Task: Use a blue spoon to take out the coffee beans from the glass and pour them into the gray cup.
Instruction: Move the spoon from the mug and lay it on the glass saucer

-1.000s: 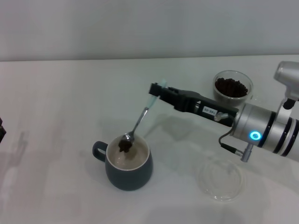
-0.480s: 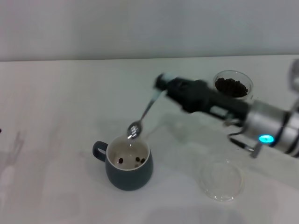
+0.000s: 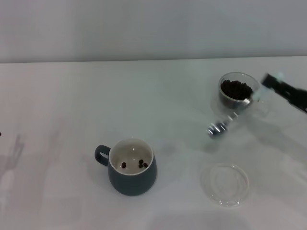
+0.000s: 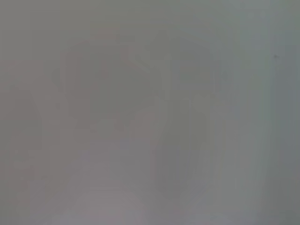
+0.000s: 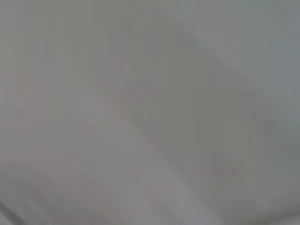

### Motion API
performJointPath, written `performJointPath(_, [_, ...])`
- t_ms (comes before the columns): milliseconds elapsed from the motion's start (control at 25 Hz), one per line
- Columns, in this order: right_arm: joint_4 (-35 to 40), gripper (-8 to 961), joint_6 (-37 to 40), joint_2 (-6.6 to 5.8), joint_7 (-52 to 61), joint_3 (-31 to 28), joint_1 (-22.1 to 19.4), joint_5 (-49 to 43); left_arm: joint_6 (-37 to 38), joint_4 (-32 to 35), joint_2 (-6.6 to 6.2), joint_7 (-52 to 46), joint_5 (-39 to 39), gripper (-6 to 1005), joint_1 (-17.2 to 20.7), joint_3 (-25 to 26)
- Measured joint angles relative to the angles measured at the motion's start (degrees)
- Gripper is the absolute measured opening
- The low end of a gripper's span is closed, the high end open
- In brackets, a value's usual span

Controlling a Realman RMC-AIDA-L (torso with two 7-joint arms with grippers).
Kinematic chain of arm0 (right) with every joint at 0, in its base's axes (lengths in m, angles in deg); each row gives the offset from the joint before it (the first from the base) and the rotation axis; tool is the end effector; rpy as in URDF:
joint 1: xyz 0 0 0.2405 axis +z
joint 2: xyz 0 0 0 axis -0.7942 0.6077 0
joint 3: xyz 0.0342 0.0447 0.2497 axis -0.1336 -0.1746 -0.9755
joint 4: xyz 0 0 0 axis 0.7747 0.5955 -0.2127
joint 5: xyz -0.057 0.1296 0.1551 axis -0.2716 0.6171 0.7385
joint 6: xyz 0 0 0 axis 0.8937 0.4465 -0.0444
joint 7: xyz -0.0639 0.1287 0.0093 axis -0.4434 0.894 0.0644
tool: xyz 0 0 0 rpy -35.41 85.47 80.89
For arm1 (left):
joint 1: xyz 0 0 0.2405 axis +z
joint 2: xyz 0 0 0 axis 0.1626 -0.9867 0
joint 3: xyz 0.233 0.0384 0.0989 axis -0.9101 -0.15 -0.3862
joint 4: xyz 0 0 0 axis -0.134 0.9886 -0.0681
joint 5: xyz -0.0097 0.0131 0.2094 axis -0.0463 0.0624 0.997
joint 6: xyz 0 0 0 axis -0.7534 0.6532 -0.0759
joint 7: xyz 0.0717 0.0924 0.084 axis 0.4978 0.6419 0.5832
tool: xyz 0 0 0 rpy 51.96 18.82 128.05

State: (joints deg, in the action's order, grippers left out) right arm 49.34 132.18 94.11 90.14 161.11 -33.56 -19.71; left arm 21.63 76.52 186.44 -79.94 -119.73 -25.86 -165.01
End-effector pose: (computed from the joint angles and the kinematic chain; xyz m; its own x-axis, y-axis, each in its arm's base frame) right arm 0.3271 0.2877 0.0465 0.1007 -0.4652 -0.8795 -0.8360 -0.5188 0.1788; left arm -0.3704 0.2639 -0.0112 0.7093 -0.0032 0.7049 0.7043 -0.0411 -0.7088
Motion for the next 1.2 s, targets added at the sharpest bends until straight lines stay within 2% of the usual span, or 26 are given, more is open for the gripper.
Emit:
performJointPath(80, [-2.11,172,0.26,-2.0,1.39,0.09,-0.05,-2.32,-0.01,-0.01,-0.04,0.08,0.0,862,-0.03,0.02])
performJointPath(160, [-4.08,175,0.51,-3.39,2.54,0.08,-0.28,-4.24,-0.02,-0.02,-0.07,0.13,0.0,862,-0.08,0.03])
performJointPath(280, [-5.58,179,0.35,-3.74,2.52,0.35,-1.06,-5.41,-0.04,-0.03,-0.07,0.15,0.0,862,-0.16,0.03])
performJointPath(440, [-5.69,184,-1.43,-3.05,1.91,2.01,-1.65,-6.17,-0.08,-0.03,-0.07,0.16,0.0,861,-0.42,0.03])
performJointPath(680, [-5.66,193,-4.56,-1.01,-0.25,2.79,-1.35,-6.83,-0.08,-0.02,-0.07,0.16,0.17,862,-0.71,0.02])
performJointPath(1200, [-5.23,211,-8.96,1.73,-0.68,2.76,-1.15,-8.49,0.03,-0.03,-0.07,0.16,0.44,861,-1.3,0.02])
